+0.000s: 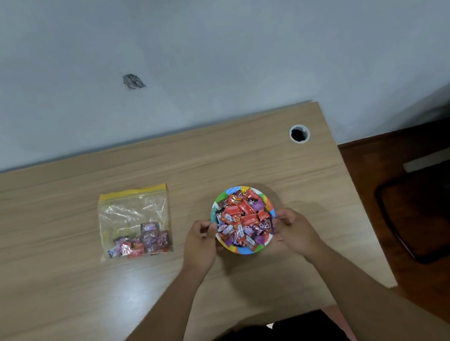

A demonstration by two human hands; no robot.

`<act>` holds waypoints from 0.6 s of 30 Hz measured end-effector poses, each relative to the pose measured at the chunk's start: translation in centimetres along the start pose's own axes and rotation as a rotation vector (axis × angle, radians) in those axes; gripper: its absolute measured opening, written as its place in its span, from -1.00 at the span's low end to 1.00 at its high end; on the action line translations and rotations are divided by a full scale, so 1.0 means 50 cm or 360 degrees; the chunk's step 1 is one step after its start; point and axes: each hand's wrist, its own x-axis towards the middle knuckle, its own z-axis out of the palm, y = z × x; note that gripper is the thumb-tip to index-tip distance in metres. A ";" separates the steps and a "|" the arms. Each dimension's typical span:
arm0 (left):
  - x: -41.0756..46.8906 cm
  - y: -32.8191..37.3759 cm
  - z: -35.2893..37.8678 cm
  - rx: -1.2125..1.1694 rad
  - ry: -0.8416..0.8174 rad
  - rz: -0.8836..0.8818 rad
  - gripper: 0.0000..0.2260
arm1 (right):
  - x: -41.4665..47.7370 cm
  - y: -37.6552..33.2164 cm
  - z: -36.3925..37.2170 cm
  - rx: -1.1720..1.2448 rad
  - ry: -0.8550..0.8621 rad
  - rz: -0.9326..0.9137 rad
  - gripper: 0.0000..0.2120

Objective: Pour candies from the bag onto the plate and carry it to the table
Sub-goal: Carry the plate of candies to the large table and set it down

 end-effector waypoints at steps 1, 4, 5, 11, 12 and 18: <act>-0.004 0.003 -0.002 -0.0015 -0.0010 0.0014 -0.74 | -0.011 0.000 -0.004 0.0021 0.0012 -0.0004 -0.88; -0.020 0.026 -0.003 -0.0031 -0.0036 0.0080 -0.79 | -0.049 0.001 -0.017 0.0111 0.0056 -0.0022 -0.88; -0.025 0.033 -0.003 -0.0019 -0.0057 0.0106 -0.80 | -0.063 -0.001 -0.022 0.0143 0.0079 -0.0037 -0.87; -0.054 0.089 0.024 0.0001 -0.0255 0.0181 -0.85 | -0.145 -0.003 -0.068 0.0248 0.0255 -0.0098 -0.90; -0.058 0.097 0.032 0.0004 -0.0288 0.0190 -0.86 | -0.156 0.001 -0.077 0.0264 0.0279 -0.0094 -0.89; -0.100 0.133 0.093 0.0075 -0.0491 0.0285 -0.87 | -0.227 0.040 -0.137 0.0413 0.0448 -0.0086 -0.90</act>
